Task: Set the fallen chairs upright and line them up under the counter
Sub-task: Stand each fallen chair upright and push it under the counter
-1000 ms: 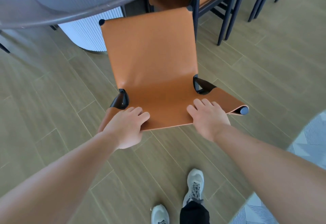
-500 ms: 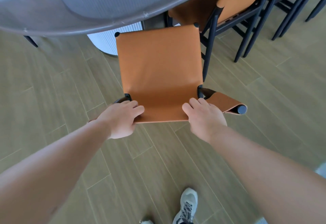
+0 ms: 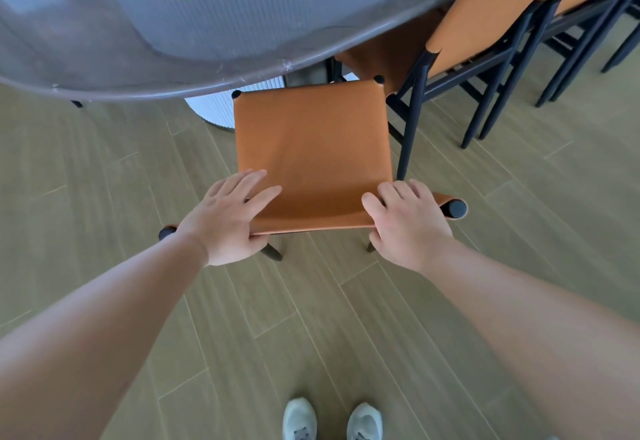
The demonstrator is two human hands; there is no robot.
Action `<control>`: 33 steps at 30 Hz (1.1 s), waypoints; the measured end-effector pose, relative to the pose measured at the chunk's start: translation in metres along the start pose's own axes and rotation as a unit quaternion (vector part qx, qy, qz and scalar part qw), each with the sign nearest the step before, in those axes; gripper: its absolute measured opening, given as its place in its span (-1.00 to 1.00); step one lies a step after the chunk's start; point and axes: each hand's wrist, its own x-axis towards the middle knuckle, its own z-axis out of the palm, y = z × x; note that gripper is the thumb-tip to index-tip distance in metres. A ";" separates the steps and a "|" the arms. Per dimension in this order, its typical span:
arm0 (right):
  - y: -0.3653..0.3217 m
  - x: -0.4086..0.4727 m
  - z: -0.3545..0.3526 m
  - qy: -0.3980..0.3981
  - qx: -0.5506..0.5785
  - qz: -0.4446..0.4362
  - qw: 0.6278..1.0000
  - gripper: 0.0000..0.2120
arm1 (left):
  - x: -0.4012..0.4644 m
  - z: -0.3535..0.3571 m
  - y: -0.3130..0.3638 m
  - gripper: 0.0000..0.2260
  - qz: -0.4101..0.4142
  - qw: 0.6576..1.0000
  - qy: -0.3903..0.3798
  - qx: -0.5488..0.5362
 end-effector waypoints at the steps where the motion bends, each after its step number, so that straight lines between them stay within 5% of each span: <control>1: 0.003 0.007 -0.001 -0.002 0.006 -0.002 1.000 -0.64 | 0.006 0.000 -0.005 -0.30 -0.003 1.000 -0.004 0.002; 23: 0.062 0.156 -0.008 -0.051 0.039 0.029 0.998 -0.53 | 0.138 -0.020 -0.095 -0.29 0.016 0.999 -0.046 -0.006; 33: 0.076 0.154 0.004 0.070 -0.006 0.004 0.998 -0.67 | 0.140 -0.024 -0.098 -0.27 -0.032 0.999 -0.012 -0.005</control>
